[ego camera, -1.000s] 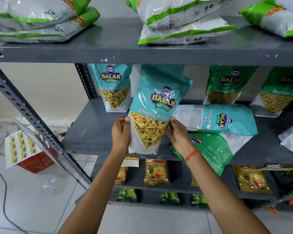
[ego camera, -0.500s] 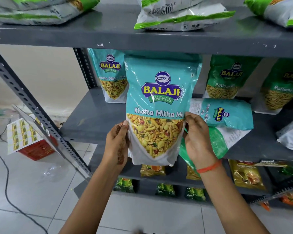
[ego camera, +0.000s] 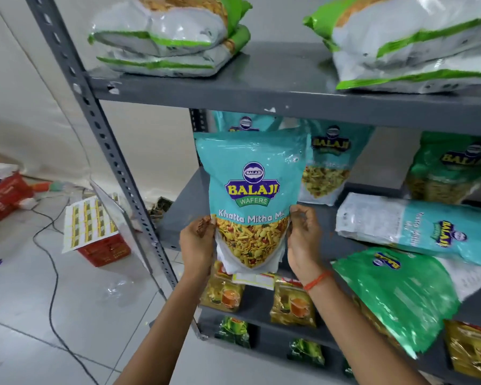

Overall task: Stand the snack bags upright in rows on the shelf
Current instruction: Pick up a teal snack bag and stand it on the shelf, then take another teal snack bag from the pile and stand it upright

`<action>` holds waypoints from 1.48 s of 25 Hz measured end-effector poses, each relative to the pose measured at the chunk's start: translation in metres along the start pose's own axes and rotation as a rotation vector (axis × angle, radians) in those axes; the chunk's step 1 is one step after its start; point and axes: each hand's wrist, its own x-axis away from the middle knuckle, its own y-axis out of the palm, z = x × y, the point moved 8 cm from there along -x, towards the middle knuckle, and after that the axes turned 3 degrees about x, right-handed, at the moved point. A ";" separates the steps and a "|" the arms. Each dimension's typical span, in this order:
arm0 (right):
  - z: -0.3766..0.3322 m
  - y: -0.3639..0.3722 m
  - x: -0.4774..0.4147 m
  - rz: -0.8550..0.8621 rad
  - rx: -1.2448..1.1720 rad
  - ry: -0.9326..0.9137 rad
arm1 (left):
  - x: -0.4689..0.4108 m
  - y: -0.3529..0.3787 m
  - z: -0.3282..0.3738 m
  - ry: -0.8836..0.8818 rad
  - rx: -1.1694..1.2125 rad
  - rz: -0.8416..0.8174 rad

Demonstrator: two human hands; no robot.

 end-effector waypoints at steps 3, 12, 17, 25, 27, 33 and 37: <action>0.027 0.047 -0.011 -0.046 -0.064 0.038 | -0.050 -0.018 0.000 0.010 -0.150 0.131; 0.051 0.136 -0.027 -0.094 -0.030 -0.048 | -0.142 -0.046 0.001 -0.028 -0.230 0.195; 0.046 0.139 -0.021 -0.101 0.048 -0.038 | -0.122 -0.031 0.004 -0.003 -0.162 0.093; -0.051 0.061 0.014 0.292 0.580 -0.766 | -0.007 0.062 0.037 0.654 -0.359 -0.097; -0.067 0.028 0.021 0.342 0.606 -0.859 | 0.015 0.099 0.037 0.708 -0.384 -0.173; -0.057 -0.129 0.010 0.545 0.531 -0.623 | 0.095 0.234 0.021 0.764 -0.507 -0.535; -0.008 -0.223 -0.007 0.688 -0.042 -0.080 | 0.132 0.313 -0.004 0.683 -0.612 -0.793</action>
